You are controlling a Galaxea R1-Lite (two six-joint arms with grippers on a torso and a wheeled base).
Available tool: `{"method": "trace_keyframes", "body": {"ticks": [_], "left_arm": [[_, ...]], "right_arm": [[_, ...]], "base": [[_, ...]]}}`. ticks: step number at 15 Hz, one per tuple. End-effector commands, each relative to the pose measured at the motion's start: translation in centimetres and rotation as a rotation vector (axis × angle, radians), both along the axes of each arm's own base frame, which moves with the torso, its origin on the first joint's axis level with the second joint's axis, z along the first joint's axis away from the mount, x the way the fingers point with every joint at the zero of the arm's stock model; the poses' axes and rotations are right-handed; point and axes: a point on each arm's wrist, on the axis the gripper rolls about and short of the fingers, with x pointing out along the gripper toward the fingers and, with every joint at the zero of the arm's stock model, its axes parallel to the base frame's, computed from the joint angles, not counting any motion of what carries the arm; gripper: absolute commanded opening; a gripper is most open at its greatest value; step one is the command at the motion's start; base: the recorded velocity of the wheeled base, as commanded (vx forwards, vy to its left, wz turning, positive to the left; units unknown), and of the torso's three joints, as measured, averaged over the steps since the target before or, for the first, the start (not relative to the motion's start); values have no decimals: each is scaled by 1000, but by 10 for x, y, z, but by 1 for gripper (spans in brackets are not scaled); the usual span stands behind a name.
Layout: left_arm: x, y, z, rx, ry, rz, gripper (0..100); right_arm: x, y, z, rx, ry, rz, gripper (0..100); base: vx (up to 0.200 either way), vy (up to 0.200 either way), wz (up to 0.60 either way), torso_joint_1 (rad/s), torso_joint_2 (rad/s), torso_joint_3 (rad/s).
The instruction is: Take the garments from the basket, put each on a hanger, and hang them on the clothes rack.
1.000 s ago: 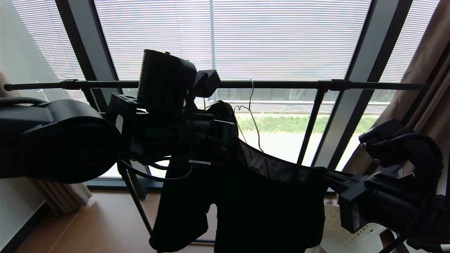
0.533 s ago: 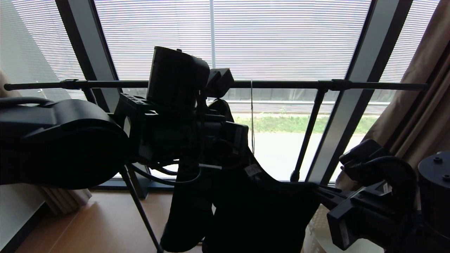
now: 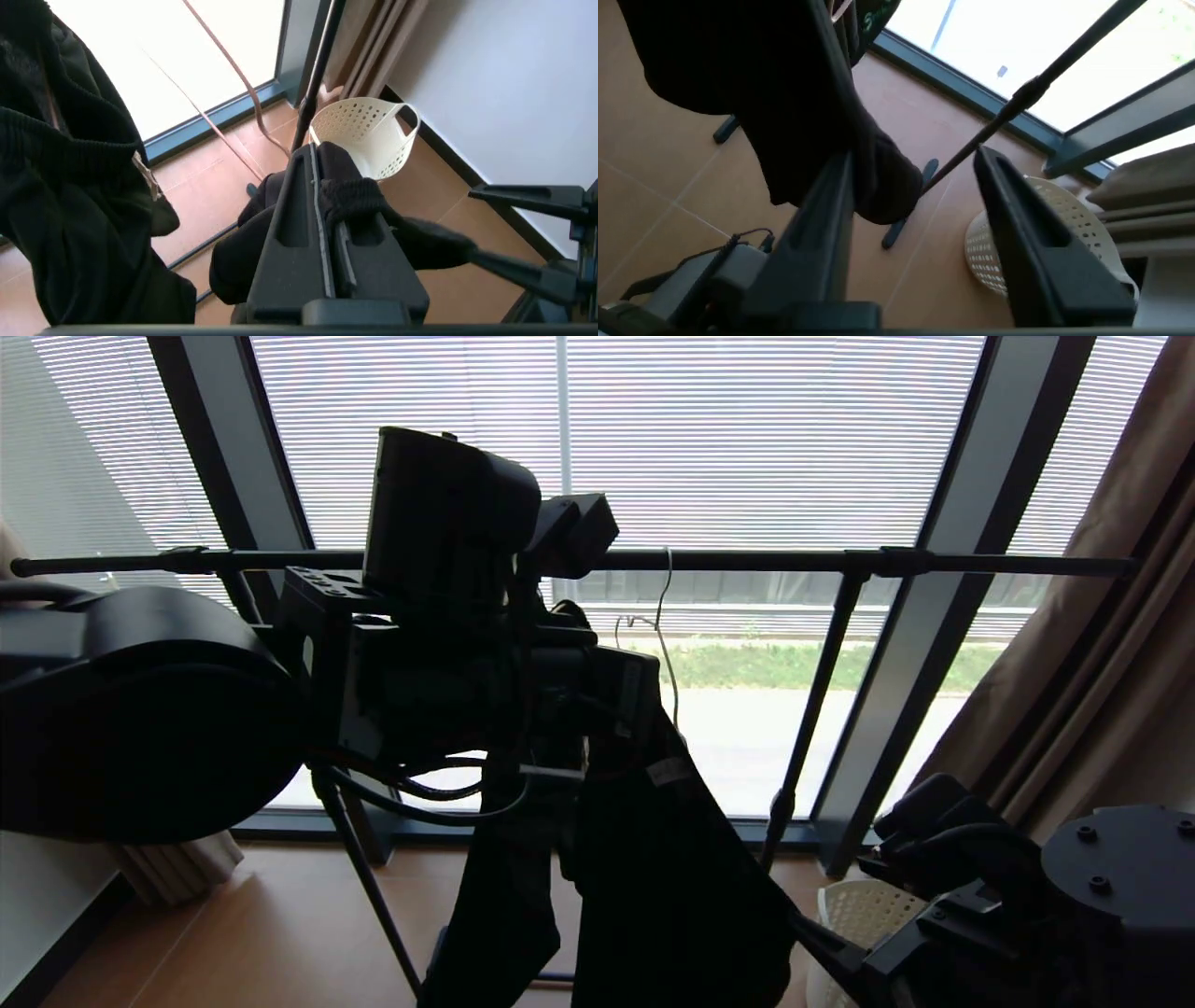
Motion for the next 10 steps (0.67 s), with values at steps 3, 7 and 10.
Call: {"method": "trace_keyframes", "body": {"ticks": [3,7,10], "left_arm": [[0,0,1,-2,-1,2,0],[1,0,-2,1,8,3,0],[1,-1,-3,3,10,3,0]], "right_arm": [[-5,-4,-12,-30,50,42,100],[2,4,11,41,-74,168,100],[14,16,26,65,-173,215,100]], "base": [[0,0,0,0,0,0],[0,0,0,0,0,0],[0,0,0,0,0,0]]}}
